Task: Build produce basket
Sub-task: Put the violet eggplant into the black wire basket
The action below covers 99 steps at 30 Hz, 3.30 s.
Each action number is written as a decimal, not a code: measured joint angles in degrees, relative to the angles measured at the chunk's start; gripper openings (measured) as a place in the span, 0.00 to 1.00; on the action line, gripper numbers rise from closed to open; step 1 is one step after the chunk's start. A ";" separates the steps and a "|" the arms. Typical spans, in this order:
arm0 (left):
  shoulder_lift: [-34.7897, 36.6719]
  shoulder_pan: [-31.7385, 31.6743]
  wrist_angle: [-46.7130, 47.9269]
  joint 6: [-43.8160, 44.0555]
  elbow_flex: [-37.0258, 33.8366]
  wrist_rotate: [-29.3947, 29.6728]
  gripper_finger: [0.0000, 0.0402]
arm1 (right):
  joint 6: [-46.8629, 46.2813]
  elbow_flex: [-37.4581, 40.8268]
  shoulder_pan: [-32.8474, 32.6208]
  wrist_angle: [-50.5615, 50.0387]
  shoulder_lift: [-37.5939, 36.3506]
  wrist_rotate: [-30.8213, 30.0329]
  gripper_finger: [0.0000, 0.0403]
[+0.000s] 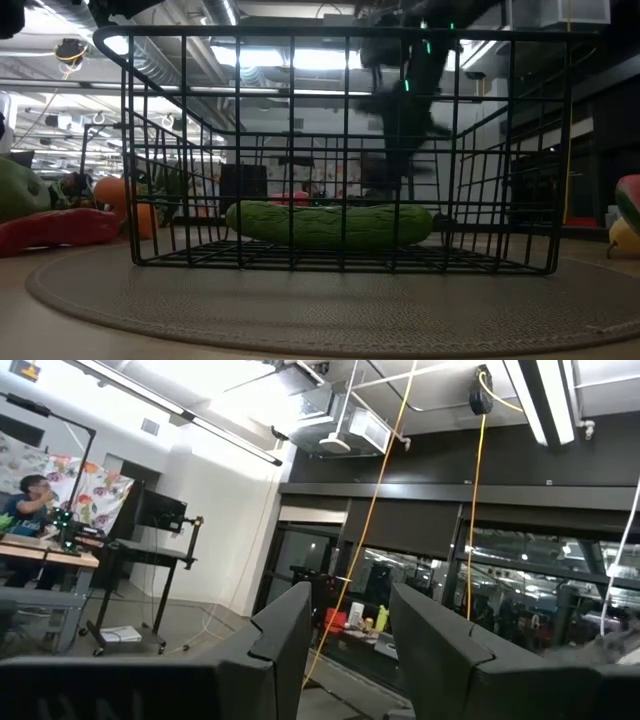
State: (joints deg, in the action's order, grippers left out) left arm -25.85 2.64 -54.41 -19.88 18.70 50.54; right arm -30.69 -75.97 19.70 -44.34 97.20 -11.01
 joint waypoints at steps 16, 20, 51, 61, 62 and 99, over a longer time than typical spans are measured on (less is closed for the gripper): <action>0.00 0.02 0.00 -0.04 0.00 0.00 0.33 | 16.62 -23.81 -12.67 0.27 -2.51 5.71 0.13; 0.00 0.02 0.00 -0.04 0.00 0.00 0.33 | 17.33 -23.78 -15.81 -0.22 -2.43 8.24 0.13; -0.02 0.01 2.36 3.40 0.00 -0.02 0.33 | 14.78 -23.73 -22.97 -1.25 -0.09 6.85 0.13; -0.02 0.00 3.41 4.81 0.00 -0.24 0.33 | 19.07 -23.69 -23.38 -1.82 1.11 13.19 0.13; -0.02 0.01 3.41 4.83 0.00 -0.25 0.33 | 19.13 -23.69 -23.36 -1.87 1.13 13.20 0.13; 0.00 0.01 5.88 4.92 0.00 -0.26 0.33 | 28.01 -22.99 -23.88 -2.67 5.66 24.26 0.13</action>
State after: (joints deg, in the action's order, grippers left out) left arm -25.85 2.64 -48.54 -14.96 18.70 50.28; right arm -2.68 -98.96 -4.19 -47.02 102.86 13.26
